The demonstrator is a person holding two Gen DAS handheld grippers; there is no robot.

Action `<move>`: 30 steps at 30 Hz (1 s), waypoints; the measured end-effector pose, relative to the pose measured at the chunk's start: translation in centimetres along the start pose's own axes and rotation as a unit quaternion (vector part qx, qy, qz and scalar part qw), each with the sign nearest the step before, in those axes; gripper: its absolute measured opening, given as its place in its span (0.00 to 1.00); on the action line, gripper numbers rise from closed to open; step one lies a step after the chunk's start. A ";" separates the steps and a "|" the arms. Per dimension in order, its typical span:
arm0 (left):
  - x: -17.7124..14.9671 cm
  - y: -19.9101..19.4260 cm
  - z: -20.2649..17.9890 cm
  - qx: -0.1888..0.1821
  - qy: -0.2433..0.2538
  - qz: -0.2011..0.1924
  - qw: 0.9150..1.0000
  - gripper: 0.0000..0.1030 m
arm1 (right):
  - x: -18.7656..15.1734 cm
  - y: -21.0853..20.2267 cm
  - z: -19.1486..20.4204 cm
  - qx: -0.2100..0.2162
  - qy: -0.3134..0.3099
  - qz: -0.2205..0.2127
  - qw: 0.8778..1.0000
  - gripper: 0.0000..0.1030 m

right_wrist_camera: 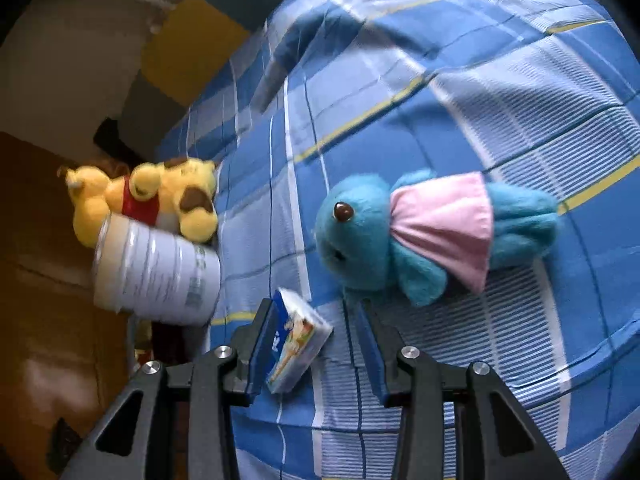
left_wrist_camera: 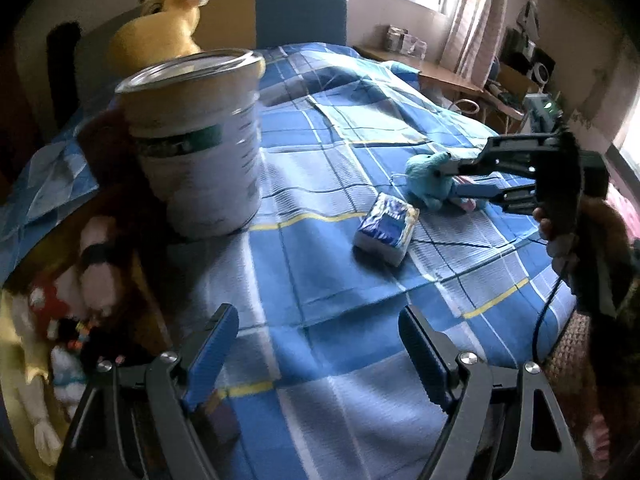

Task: Organize soft objects
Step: 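Grasp the blue Tempo tissue pack with the left tool while the right tool returns to the pile, then grasp the teal plush elephant in pink dress with the right tool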

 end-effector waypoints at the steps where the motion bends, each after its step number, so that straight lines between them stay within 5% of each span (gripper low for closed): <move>1: 0.3 0.4 -0.4 0.000 0.007 0.000 1.000 0.80 | 0.1 -0.4 0.0 0.001 -0.001 -0.011 1.000 0.40; 10: 4.3 7.0 -4.6 -0.003 0.094 0.015 0.995 0.86 | 2.1 -2.8 -1.0 -0.007 0.033 -0.086 0.996 0.40; 21: 6.3 13.3 -7.2 -0.025 0.124 0.041 0.991 0.86 | 2.5 -3.2 -1.8 -0.018 0.044 -0.093 0.995 0.40; 23: 6.5 14.2 -7.3 -0.029 0.122 0.041 0.991 0.81 | 2.5 -3.2 -1.8 -0.019 0.042 -0.092 0.995 0.40; 25: 6.3 15.3 -7.4 -0.043 0.114 0.062 0.991 0.55 | 2.5 -3.2 -1.8 -0.021 0.041 -0.094 0.995 0.40; 30: 5.5 14.6 -7.1 -0.038 0.094 0.056 0.993 0.53 | 2.5 -3.6 -2.4 -0.027 0.053 -0.102 0.993 0.40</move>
Point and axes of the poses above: each gripper's, at about its wrist camera, not at the fingertips, and y roughly the way its jaws point, z to its left, x to its top, the point moved 5 cm from there along y, roughly the way its jaws point
